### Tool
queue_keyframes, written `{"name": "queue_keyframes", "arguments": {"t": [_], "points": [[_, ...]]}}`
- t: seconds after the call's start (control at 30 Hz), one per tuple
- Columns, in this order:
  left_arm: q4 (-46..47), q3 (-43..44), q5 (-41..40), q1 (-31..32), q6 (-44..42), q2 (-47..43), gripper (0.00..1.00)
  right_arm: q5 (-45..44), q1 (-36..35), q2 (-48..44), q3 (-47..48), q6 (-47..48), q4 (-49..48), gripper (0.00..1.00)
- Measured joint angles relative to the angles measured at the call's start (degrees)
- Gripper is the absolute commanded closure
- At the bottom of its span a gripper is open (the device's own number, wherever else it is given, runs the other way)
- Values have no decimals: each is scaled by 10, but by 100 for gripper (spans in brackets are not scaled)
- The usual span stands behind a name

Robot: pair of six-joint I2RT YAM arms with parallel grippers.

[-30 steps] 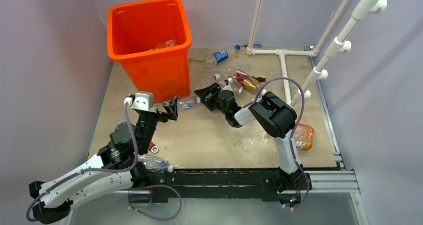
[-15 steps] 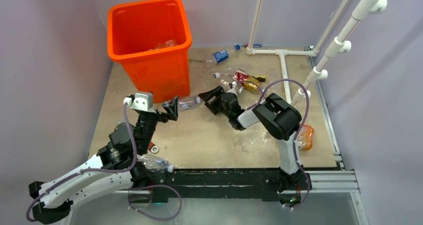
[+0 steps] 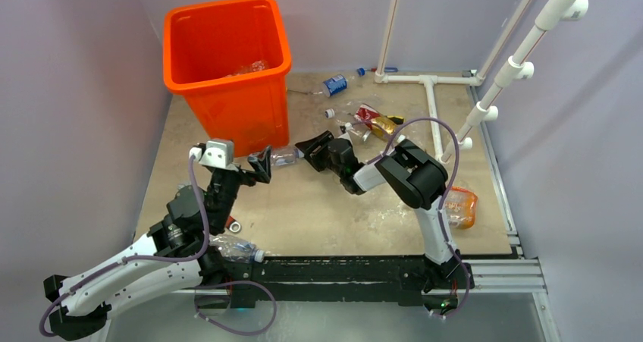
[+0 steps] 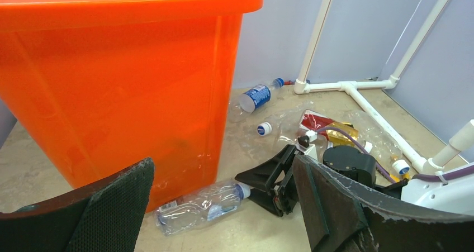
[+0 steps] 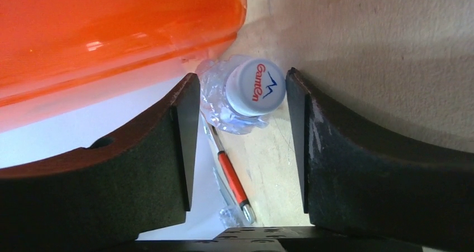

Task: Put the plastic bottles in the bin
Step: Pick up the plastic bottle at the center of the board.

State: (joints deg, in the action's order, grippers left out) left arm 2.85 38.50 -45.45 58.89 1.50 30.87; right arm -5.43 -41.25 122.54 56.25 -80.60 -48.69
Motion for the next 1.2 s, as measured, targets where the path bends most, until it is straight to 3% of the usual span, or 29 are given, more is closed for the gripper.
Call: {"name": "queue_keyframes", "arguments": {"t": [0.43,0.7,0.9,1.07,1.2], "points": [[0,1,0,0,0,3,7,9,-11,1,-40,-14,-42,78],[0,1,0,0,0,10,7,15,-11,-103,-155,19,-44,86],[-1,1,4,0,0,21,7,16,-7,-255,-227,118,-1,89],[-8,5,15,0,0,33,7,17,-4,-372,-226,247,91,91],[-9,6,21,0,0,37,7,19,-2,-415,-194,354,202,93]]}}
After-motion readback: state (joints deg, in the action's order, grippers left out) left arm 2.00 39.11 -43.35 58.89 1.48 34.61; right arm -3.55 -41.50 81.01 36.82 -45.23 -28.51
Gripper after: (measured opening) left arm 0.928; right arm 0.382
